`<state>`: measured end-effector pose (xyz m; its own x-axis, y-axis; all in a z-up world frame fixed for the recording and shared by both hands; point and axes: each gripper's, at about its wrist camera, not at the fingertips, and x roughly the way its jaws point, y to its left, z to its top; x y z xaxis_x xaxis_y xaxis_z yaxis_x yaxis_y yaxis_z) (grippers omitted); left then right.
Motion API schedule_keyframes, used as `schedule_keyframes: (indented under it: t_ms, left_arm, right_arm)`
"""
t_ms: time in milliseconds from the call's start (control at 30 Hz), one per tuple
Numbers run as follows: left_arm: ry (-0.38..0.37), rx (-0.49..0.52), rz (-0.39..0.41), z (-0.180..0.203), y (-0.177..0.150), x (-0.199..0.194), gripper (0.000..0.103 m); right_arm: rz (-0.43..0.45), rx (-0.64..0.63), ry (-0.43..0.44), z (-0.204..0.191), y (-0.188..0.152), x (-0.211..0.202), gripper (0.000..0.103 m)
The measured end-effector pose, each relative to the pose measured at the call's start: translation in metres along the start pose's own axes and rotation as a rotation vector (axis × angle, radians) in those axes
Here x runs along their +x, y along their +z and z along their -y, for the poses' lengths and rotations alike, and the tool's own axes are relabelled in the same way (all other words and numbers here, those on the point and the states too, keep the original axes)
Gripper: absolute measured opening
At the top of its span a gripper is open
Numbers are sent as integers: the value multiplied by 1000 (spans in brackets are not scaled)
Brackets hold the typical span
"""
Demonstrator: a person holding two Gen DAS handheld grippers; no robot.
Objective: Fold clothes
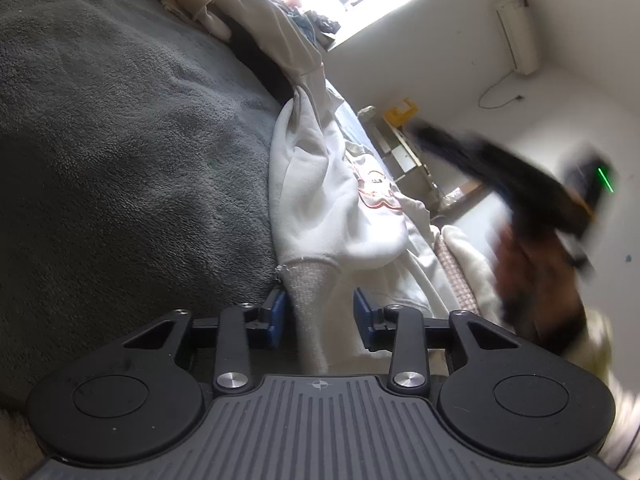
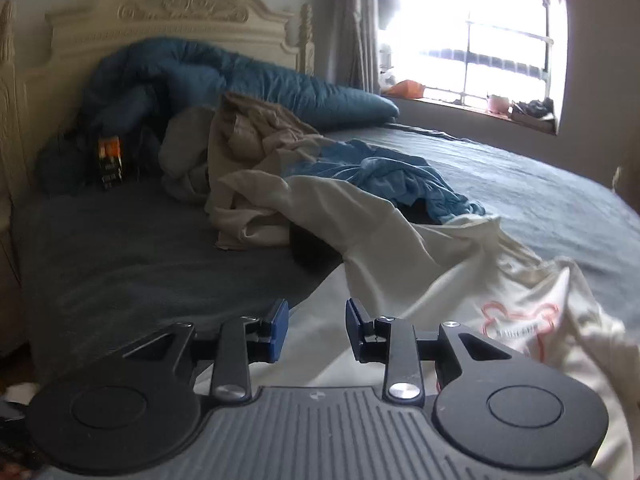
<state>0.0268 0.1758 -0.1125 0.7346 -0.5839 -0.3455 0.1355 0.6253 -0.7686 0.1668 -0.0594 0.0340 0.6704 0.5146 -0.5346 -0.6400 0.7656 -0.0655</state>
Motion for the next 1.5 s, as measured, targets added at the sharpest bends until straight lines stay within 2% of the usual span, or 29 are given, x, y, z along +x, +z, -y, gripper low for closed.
schedule_keyframes:
  t_ms: [167, 300, 400, 433, 500, 533, 600, 667, 733, 900, 933, 1000, 1067, 1167, 1300, 1400, 1433, 1467, 1500]
  left_arm:
    - [-18, 37, 5, -5, -5, 1, 16]
    - [-41, 65, 5, -8, -8, 2, 14]
    - [-62, 82, 8, -10, -10, 2, 14]
    - [-76, 86, 10, -12, -10, 3, 14]
    - [-113, 105, 15, -18, -12, 3, 14]
    - [-133, 117, 19, -21, -12, 3, 14]
    - [-163, 108, 25, -27, -13, 3, 14]
    - [-185, 98, 33, -30, -13, 2, 14]
    - [-186, 104, 38, -30, -13, 2, 15]
    - [-184, 113, 50, -29, -15, 3, 17]
    - [-184, 116, 52, -29, -16, 3, 17]
    - [-181, 127, 57, -29, -18, 2, 17]
    - [-177, 139, 61, -27, -20, 6, 17]
    - [-179, 144, 62, -28, -21, 8, 17]
    - [-180, 154, 63, -28, -22, 9, 17]
    - [-181, 160, 64, -29, -21, 10, 17]
    - [-181, 160, 64, -29, -21, 10, 17]
    - [-181, 159, 64, -29, -21, 10, 17]
    - [-182, 158, 63, -29, -21, 9, 17]
  right_arm:
    - [-162, -133, -104, -25, 33, 111, 34]
    - [-148, -207, -203, -25, 41, 154, 34]
    - [-138, -337, -213, -33, 46, 172, 36]
    - [-145, -399, -218, -38, 46, 180, 41]
    - [-154, -494, -244, -44, 43, 193, 43]
    - [-156, -525, -261, -45, 41, 199, 41]
    - [-147, -489, -259, -37, 41, 202, 38]
    - [-125, -405, -238, -26, 45, 197, 3]
    - [-95, -321, -217, -17, 50, 190, 1]
    - [-46, -343, -201, -19, 51, 184, 0]
    - [-31, -368, -189, -23, 50, 182, 0]
    - [-10, -431, -181, -35, 51, 184, 8]
    - [4, -501, -182, -49, 52, 189, 39]
    - [17, -603, -170, -69, 52, 204, 48]
    - [25, -727, -167, -92, 52, 232, 49]
    - [-7, -773, -190, -97, 54, 255, 37]
    - [-21, -783, -198, -98, 55, 263, 25]
    - [-28, -780, -201, -97, 57, 267, 4]
    - [-4, -726, -183, -92, 66, 259, 5]
